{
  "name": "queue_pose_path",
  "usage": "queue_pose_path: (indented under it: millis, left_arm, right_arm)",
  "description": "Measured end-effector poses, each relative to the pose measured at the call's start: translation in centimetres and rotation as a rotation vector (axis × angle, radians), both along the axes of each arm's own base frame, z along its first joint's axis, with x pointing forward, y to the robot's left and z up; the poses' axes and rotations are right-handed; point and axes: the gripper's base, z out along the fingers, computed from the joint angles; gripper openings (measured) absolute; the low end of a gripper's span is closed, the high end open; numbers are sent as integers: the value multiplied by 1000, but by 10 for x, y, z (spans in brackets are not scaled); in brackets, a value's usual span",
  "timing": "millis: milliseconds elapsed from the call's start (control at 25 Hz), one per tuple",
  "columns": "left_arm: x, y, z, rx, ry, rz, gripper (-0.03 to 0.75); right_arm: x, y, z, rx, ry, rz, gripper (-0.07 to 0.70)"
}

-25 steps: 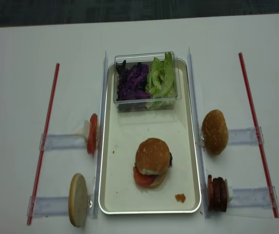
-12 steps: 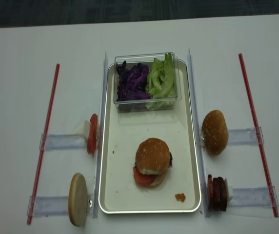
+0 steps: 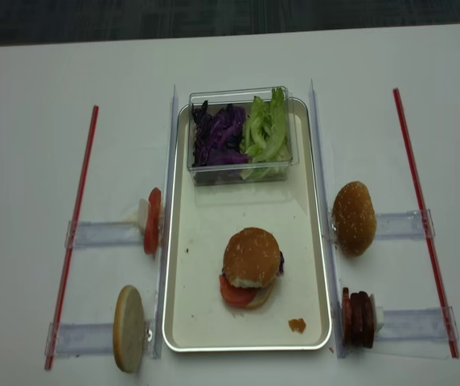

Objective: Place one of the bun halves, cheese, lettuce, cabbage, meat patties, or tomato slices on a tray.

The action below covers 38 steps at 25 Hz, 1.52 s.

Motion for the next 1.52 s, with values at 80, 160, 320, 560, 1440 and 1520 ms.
queue_pose_path:
  millis: [80,160,320,560,1440,1520]
  left_arm:
    - [0,0,0,0,0,0,393]
    - [0,0,0,0,0,0,393]
    - [0,0,0,0,0,0,393]
    - [0,0,0,0,0,0,393]
    - [0,0,0,0,0,0,393]
    - [0,0,0,0,0,0,393]
  right_arm:
    - [0,0,0,0,0,0,602]
    - [0,0,0,0,0,0,602]
    - [0,0,0,0,0,0,602]
    - [0,0,0,0,0,0,602]
    - [0,-2,0,6,0,-10,602]
    - [0,-2,0,6,0,-10,602]
